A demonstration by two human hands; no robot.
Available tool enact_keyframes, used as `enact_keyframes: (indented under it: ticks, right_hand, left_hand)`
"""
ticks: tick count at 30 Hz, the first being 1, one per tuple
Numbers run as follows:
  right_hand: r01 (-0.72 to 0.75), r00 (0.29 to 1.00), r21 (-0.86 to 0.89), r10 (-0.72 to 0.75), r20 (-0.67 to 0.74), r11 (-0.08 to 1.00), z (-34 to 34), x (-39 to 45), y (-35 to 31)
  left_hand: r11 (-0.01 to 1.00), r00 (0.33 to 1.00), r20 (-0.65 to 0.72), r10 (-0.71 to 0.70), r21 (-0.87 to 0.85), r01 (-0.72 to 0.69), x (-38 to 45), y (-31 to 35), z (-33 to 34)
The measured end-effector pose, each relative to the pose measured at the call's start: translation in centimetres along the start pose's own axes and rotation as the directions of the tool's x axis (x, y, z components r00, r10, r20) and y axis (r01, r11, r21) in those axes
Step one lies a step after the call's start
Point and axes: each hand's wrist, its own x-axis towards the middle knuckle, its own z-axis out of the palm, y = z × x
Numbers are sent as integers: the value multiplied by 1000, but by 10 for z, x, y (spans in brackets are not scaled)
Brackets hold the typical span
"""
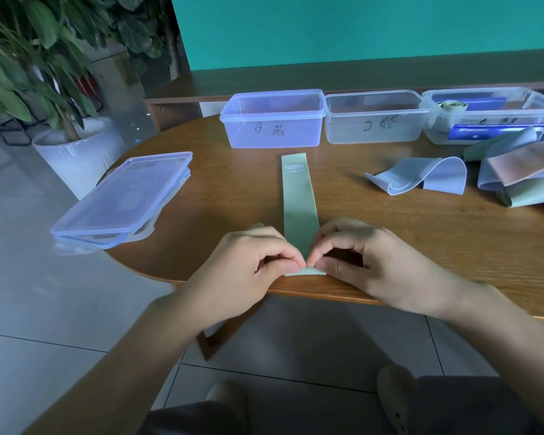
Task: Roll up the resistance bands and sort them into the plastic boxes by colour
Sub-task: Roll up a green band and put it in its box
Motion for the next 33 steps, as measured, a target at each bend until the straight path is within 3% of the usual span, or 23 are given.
enact_keyframes:
  ticks: [20, 28, 33]
  right_hand:
    - [-62, 990, -91, 49, -135, 994, 3, 3, -3]
    - [-122, 984, -49, 114, -138, 991, 4, 7, -9]
    - [-125, 974, -72, 108, -199, 990, 9, 9, -4]
  left_hand:
    - [997, 984, -168, -67, 26, 72, 6, -1, 3]
    - [996, 991, -117, 68, 68, -61, 6, -4, 7]
    - [996, 996, -89, 16, 87, -8, 3, -3, 6]
